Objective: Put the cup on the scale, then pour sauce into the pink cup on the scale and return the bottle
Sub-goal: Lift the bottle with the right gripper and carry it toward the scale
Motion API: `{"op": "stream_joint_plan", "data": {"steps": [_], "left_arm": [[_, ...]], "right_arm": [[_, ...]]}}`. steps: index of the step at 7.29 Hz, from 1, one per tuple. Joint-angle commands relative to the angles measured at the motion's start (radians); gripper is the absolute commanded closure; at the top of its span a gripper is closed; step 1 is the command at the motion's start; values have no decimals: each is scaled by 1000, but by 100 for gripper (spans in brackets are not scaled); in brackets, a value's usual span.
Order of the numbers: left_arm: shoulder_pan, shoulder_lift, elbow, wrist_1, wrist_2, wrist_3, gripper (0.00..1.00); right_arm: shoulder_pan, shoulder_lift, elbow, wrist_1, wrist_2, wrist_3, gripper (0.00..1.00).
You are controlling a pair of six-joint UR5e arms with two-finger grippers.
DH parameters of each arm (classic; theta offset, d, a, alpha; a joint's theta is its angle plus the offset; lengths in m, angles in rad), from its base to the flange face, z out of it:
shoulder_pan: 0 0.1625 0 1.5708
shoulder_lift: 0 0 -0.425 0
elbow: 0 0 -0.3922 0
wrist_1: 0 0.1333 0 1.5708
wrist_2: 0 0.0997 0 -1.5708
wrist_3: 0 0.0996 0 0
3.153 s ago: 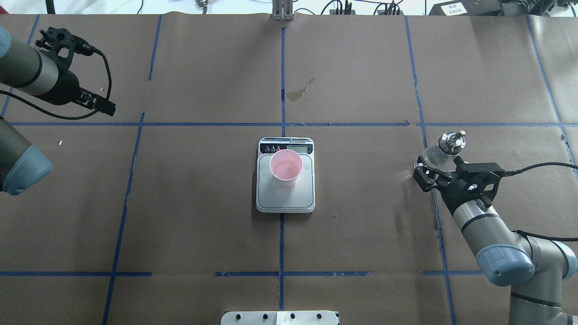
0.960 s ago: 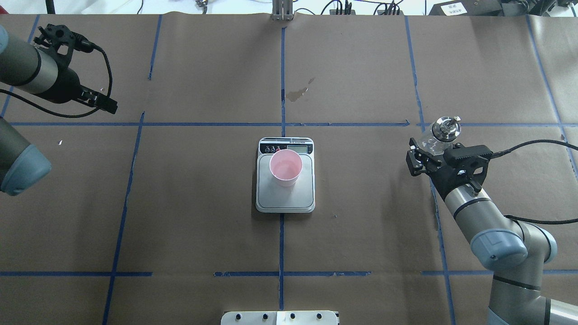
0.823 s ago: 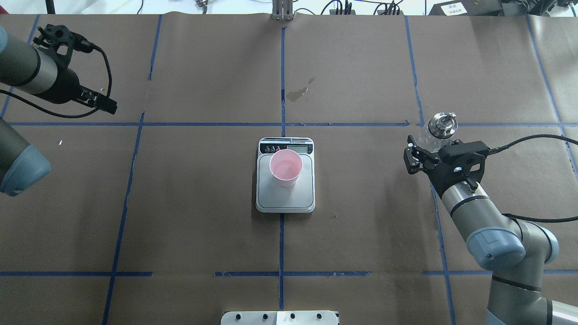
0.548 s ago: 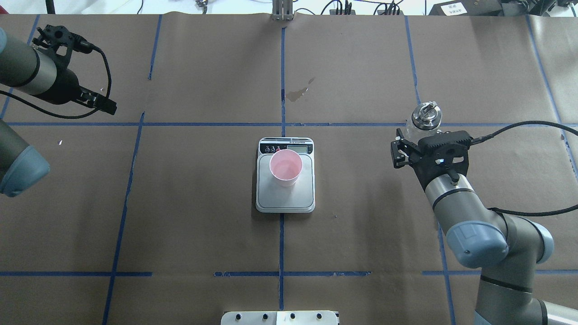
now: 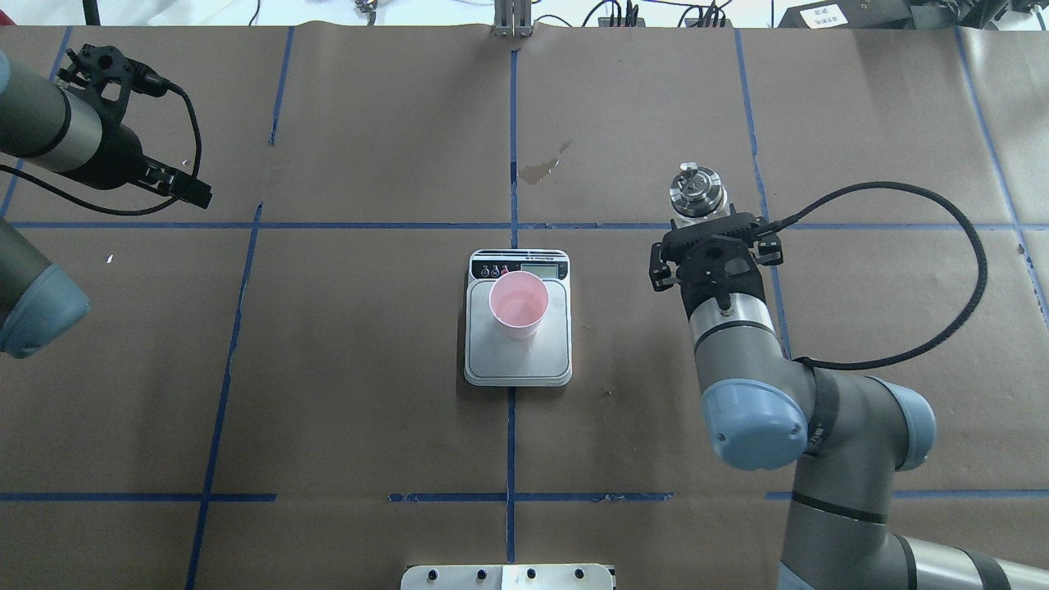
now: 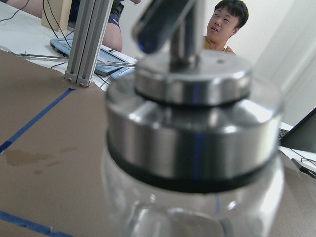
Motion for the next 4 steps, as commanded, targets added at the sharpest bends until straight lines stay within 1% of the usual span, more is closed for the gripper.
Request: {"op": "stream_joint_plan", "data": {"steps": [1, 3, 4], "left_arm": [[0, 0, -1, 0, -2, 0, 1], [0, 2, 0, 0, -17, 0, 1], [0, 2, 0, -1, -27, 0, 1]], "right_arm": [[-3, 58, -3, -118, -1, -105, 100], [-11, 97, 0, -261, -20, -163, 100], [-26, 98, 0, -285, -43, -231, 100]]}}
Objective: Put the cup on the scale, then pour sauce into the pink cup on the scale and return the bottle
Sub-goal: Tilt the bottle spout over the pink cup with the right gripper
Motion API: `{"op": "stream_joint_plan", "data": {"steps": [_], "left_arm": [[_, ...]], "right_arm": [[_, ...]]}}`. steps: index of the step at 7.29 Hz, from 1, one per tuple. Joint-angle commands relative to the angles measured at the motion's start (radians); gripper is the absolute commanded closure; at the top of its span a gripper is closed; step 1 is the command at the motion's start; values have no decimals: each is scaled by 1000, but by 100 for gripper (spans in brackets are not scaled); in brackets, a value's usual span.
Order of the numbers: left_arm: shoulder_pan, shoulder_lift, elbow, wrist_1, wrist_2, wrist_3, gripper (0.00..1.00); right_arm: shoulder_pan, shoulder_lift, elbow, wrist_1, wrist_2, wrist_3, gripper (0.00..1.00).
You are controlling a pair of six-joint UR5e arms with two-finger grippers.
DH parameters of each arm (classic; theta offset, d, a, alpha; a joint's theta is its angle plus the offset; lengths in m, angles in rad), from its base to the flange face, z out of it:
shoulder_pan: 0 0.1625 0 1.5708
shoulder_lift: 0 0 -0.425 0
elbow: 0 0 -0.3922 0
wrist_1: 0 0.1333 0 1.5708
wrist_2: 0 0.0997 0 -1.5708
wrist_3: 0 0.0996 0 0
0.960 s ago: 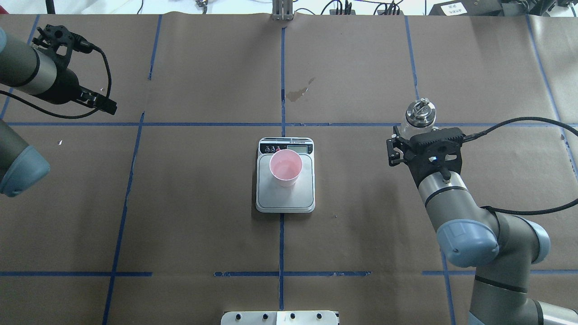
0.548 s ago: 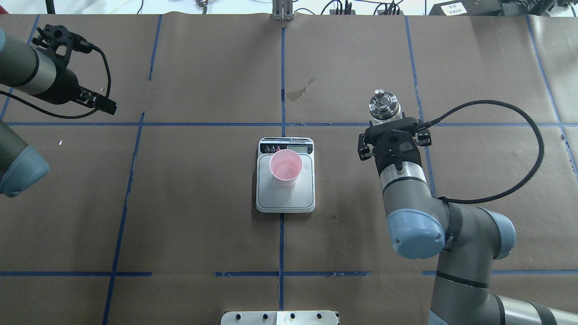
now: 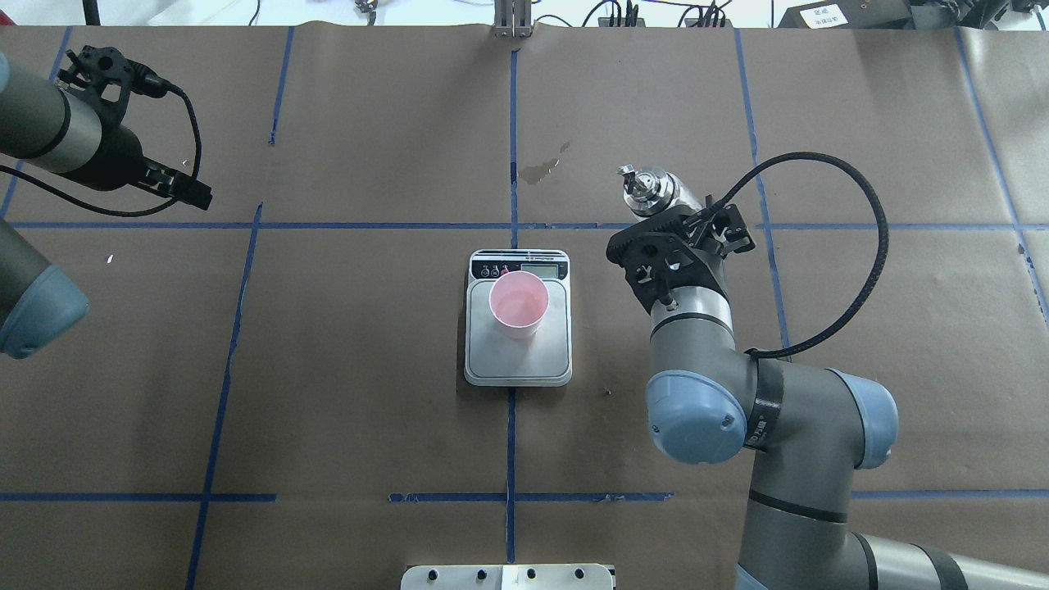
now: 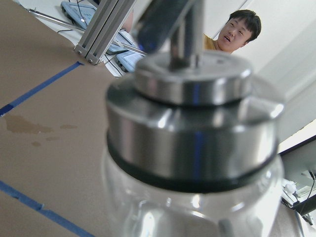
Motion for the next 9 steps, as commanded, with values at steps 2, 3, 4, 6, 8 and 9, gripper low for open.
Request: {"op": "stream_joint_plan", "data": {"steps": [2, 3, 4, 6, 8, 9], "left_arm": [[0, 1, -1, 0, -15, 0, 1], [0, 1, -1, 0, -15, 0, 1], [0, 1, -1, 0, -15, 0, 1], [0, 1, 1, 0, -15, 0, 1], [0, 1, -1, 0, -17, 0, 1], [0, 1, 1, 0, -27, 0, 1]], "right_arm": [[-40, 6, -4, -66, -77, -149, 100], [-57, 15, -4, -174, -88, -149, 100], [-71, 68, -7, -300, -98, -149, 100], [-75, 116, -8, -416, -107, -204, 100], [-79, 119, -48, -416, -139, -246, 100], [-80, 116, -51, -419, -154, -275, 100]]}}
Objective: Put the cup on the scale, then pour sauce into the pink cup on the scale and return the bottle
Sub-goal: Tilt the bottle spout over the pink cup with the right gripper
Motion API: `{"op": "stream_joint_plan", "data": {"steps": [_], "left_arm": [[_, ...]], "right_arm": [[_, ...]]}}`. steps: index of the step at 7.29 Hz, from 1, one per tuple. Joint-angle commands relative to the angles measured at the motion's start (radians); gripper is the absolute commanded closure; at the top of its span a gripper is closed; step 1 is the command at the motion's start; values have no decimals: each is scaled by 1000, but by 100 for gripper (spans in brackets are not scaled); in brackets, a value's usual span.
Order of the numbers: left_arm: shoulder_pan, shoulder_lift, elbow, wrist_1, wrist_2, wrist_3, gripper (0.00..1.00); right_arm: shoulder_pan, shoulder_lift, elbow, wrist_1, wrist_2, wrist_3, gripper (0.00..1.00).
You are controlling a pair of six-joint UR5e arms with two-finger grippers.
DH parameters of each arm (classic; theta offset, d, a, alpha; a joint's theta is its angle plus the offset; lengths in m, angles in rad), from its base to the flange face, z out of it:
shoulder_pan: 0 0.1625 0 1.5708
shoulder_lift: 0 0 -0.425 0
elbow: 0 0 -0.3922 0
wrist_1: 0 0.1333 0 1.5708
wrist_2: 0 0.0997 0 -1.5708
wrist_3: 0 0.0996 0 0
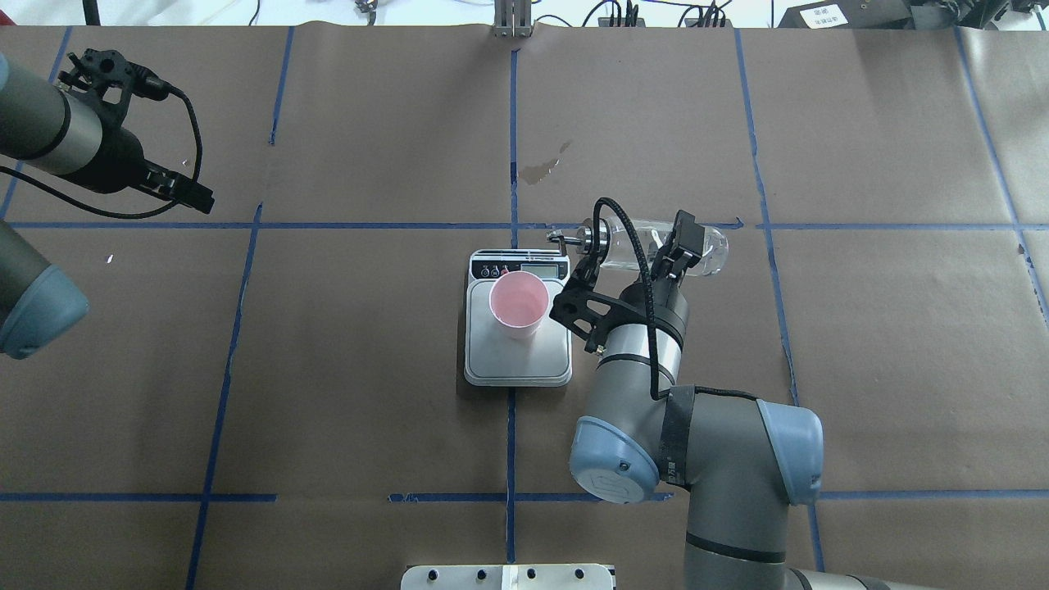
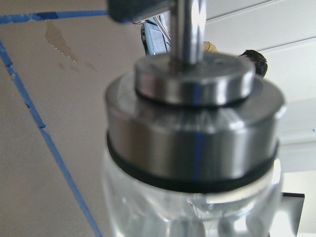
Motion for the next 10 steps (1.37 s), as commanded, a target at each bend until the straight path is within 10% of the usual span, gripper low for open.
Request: {"op": "stream_joint_plan", "data": {"steps": [1, 10], "left_arm": [[0, 0, -1, 0, -24, 0, 1], [0, 2, 1, 0, -25, 0, 1]], "right_arm": [[-5, 2, -31, -10, -58, -78, 100], [-19, 3, -43, -74, -224, -330, 100]]}}
